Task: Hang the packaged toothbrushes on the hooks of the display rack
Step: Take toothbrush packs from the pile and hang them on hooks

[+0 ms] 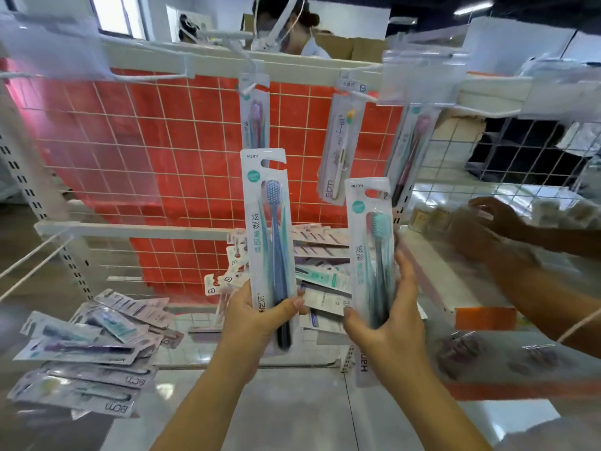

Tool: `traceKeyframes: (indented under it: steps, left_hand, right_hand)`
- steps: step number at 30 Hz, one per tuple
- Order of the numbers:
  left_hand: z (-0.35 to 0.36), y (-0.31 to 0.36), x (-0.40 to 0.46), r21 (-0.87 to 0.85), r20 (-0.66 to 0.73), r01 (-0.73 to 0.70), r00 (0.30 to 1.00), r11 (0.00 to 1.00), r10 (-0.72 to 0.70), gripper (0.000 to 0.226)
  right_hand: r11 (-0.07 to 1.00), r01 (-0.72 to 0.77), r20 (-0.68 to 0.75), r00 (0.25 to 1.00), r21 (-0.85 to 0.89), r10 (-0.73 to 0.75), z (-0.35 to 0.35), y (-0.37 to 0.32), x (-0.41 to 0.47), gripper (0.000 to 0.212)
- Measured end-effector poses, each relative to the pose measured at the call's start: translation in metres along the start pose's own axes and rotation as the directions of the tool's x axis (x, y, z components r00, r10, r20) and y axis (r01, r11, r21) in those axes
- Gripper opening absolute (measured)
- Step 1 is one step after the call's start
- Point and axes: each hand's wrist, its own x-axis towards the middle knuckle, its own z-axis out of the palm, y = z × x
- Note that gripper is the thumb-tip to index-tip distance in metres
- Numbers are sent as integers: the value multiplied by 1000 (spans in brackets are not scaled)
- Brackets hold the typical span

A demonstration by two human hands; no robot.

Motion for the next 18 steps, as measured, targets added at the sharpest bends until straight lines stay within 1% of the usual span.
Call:
traceKeyframes:
  steps: [4,8,13,18]
  left_hand:
    - [15,-4,-14,17,-68,32,997,999,-31,35]
    - [19,-10,-30,26,-123,51,991,998,-48,27]
    - [13,-23,-48,-7,-219,70,973,998,-70,18]
    - [2,-20,-54,-25,-243,74,967,997,-78,17]
  right_hand:
    - [999,16,-5,1000,-30,-16,-14,5,3,94]
    - [1000,4,26,1000,-10,-4,-19,15,-3,95]
    - [1000,14,140,990,2,-14,-13,24,-19,96]
    - [998,58,216,975,-40,-48,-2,21,-32,93]
